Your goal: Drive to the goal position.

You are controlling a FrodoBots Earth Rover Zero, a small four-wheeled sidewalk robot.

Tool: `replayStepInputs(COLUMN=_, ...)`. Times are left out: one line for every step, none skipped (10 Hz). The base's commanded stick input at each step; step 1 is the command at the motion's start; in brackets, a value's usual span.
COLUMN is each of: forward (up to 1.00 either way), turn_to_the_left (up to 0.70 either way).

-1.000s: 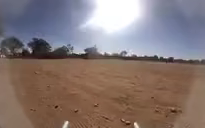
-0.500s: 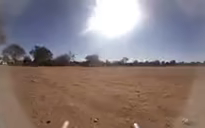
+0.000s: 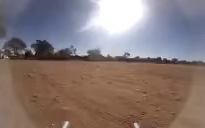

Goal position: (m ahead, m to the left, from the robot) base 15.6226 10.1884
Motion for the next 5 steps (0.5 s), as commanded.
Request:
replayStepInputs(forward=0.5, turn_to_the_left=0.0)
replayStepInputs(forward=0.5, turn_to_the_left=0.0)
replayStepInputs(forward=0.5, turn_to_the_left=0.0)
replayStepInputs(forward=0.5, turn_to_the_left=0.0)
replayStepInputs(forward=0.5, turn_to_the_left=0.0)
